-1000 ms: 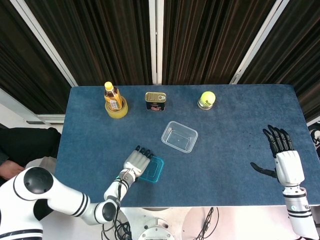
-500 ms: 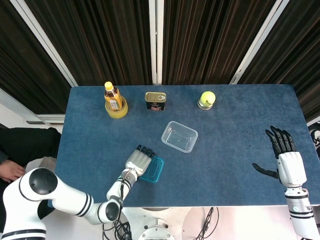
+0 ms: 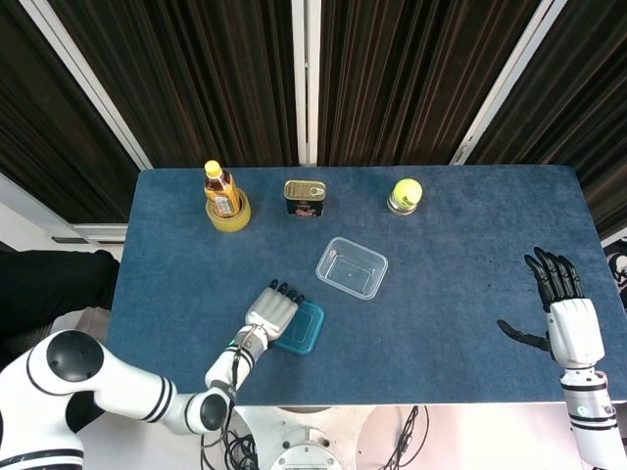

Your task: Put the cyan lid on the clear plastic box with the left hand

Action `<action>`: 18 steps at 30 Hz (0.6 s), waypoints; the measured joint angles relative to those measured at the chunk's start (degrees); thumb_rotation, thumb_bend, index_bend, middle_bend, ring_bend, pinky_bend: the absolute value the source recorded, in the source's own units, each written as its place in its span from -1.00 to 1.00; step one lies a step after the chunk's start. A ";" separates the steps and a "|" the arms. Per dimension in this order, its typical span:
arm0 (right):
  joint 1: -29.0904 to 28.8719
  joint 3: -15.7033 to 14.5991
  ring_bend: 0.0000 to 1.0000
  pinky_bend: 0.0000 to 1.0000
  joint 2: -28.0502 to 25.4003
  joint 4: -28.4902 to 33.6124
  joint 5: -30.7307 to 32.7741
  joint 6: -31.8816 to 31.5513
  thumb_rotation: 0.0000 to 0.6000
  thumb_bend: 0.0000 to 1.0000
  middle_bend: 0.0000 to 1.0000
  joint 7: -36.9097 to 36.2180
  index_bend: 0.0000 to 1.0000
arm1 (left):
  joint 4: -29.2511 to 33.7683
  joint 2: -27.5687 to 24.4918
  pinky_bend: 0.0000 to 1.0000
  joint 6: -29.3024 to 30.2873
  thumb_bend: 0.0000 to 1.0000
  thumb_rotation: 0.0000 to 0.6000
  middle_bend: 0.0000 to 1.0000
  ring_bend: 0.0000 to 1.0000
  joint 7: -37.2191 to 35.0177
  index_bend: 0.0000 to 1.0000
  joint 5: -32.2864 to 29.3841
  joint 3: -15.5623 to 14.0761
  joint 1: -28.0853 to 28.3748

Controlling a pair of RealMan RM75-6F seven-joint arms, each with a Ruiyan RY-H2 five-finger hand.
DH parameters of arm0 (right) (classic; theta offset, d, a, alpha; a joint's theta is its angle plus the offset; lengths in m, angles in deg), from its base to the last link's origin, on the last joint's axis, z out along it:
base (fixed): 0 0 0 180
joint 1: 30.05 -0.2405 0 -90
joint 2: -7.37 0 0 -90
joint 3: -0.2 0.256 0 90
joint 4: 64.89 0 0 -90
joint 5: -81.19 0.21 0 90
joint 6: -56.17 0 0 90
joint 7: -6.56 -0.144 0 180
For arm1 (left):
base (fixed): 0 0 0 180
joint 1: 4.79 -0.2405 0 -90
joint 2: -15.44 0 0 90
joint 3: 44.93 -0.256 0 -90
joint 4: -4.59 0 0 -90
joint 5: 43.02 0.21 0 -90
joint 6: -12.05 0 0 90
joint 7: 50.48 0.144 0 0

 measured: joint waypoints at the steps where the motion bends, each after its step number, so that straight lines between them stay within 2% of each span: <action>1: 0.02 0.04 -1.00 -1.00 -0.06 0.05 -0.01 -0.02 1.00 -1.00 -1.00 0.01 -1.00 | 0.25 -0.56 -0.79 -0.09 -0.62 1.00 -0.58 -0.84 -0.43 -0.28 0.94 -0.10 -0.27; 7: 0.06 0.32 -1.00 -1.00 -0.43 0.60 -0.12 -0.07 1.00 -1.00 -1.00 0.69 -1.00 | 1.91 -6.34 -0.81 -1.44 -0.62 1.00 -0.58 -0.84 -3.97 -0.28 7.76 -0.11 -1.86; 11: 0.07 0.50 -1.00 -1.00 -0.65 1.17 -0.17 -0.07 1.00 -1.00 -1.00 1.66 -1.00 | 1.23 -9.84 -0.82 -4.62 -0.62 1.00 -0.58 -0.84 -6.25 -0.28 10.80 1.13 -1.82; 18: 0.04 0.84 -1.00 -1.00 -1.04 2.89 0.28 0.54 1.00 -1.00 -1.00 3.84 -1.00 | -6.20 -10.21 -0.84 -15.34 -0.56 1.00 -0.58 -0.84 -8.30 -0.29 11.00 4.36 2.74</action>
